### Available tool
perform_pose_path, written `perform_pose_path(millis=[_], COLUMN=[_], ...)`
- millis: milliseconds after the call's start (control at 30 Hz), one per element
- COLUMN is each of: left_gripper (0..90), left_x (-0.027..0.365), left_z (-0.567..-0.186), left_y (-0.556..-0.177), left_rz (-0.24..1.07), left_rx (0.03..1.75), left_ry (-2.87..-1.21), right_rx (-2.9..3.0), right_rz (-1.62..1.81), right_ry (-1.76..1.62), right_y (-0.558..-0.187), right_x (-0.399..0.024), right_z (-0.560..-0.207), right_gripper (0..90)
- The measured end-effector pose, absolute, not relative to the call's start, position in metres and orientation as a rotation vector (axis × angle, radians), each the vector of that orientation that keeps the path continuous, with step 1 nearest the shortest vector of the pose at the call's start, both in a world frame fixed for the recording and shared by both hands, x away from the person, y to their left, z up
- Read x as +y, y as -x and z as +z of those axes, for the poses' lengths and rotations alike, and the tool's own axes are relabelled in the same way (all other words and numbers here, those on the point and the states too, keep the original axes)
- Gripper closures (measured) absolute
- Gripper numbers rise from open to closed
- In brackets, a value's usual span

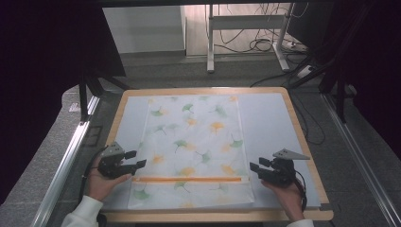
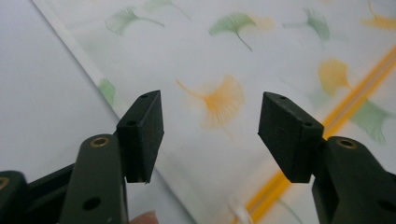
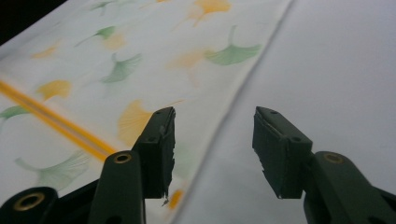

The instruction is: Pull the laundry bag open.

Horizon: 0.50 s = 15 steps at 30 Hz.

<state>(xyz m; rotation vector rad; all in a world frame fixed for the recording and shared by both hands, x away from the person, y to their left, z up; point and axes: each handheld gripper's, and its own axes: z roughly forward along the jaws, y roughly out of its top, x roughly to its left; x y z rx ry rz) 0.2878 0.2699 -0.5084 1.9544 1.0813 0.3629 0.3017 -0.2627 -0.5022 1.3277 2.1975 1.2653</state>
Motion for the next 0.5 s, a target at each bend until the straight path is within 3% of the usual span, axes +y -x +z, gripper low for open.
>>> perform_pose_path(millis=[500], left_gripper=[29.5], left_x=[0.2625], left_z=[-0.5180], left_y=[-0.2979], left_rz=[0.416], left_rx=[1.054], left_ry=[-2.012], right_rx=[2.151], right_rz=[1.174], right_ry=[-1.369], right_y=[-0.3063], right_x=[-0.2643], right_z=[-0.5075], right_gripper=[36.8])
